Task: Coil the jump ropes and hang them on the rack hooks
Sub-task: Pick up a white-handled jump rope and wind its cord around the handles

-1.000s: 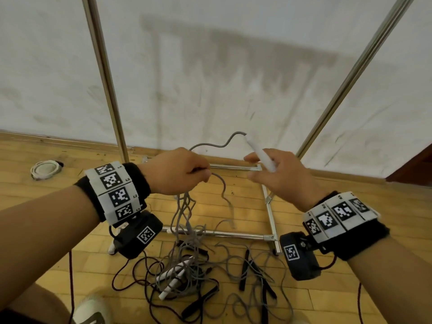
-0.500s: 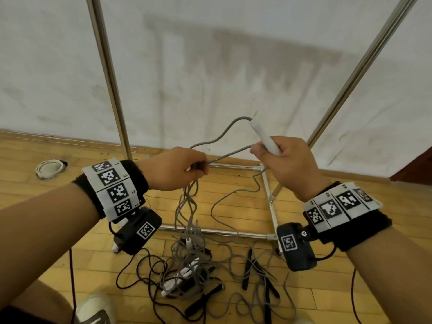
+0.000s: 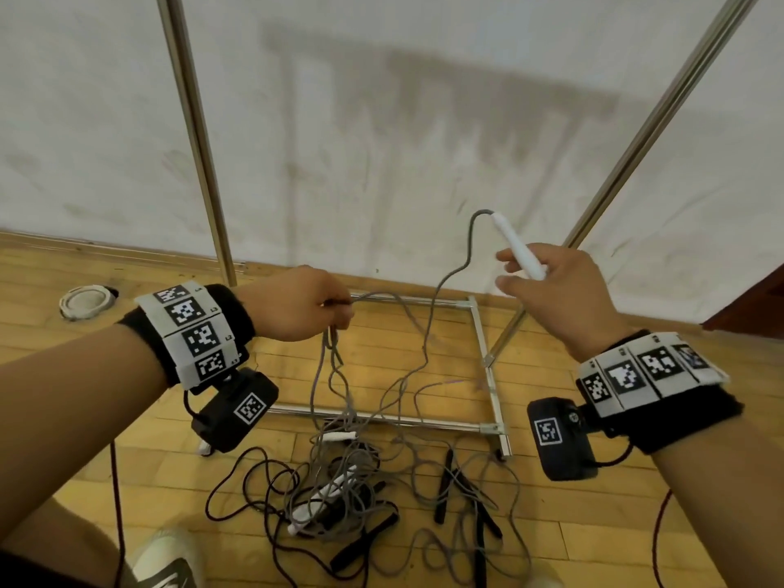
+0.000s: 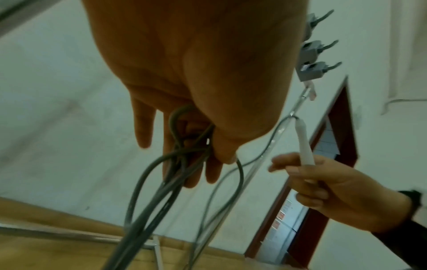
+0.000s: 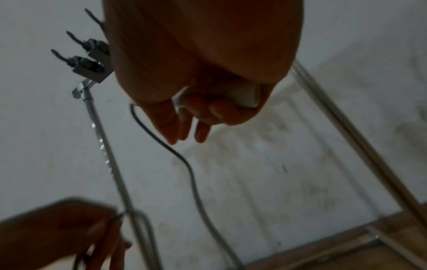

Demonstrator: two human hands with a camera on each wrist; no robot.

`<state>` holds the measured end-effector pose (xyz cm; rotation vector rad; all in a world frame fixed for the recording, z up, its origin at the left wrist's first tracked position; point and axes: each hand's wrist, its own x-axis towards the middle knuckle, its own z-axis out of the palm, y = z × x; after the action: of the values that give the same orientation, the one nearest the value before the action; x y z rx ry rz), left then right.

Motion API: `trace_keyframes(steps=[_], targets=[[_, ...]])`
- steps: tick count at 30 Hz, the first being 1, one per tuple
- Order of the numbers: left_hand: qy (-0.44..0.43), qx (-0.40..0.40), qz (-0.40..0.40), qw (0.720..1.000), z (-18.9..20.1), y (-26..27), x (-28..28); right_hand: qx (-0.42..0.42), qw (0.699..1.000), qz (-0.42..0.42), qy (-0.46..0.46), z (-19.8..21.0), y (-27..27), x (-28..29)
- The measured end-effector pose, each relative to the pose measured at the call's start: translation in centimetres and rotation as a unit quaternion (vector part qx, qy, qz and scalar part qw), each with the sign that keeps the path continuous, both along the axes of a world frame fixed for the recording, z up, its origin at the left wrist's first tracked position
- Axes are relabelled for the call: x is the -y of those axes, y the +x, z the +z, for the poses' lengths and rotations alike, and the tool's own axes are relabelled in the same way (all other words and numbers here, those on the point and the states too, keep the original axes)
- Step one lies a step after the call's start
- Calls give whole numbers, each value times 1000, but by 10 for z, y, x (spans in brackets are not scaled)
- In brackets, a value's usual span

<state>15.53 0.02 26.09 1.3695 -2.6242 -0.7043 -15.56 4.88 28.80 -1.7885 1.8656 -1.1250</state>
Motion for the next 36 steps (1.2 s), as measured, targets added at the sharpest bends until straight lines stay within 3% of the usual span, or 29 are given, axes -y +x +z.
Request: trace_keyframes(steps=[5,9,12,15,24,29,32,36], targets=[[-15,-24,-34,999,9,-21,-11,-9,991,132,30,-14,40,-11],[-39,-107,-37,993,21,-34,-20,10,984,172,50,-21,63,-13],[-25,-119,-42,992,23,-34,-20,33,983,173,46,-18,67,-11],[-32,-67,-41,996,19,-25,-15,59,986,153,21,-10,62,-7],[35,12,7,999,6,-2,5,26,995,84,-53,6,37,1],[60,-27,25,998,7,5,12,20,998,41,-53,10,25,2],[64,-89,31,994,7,7,11,30,999,14,-4,7,15,5],[58,-143,23,988,7,1,3,-22,996,48,74,-2,16,-1]])
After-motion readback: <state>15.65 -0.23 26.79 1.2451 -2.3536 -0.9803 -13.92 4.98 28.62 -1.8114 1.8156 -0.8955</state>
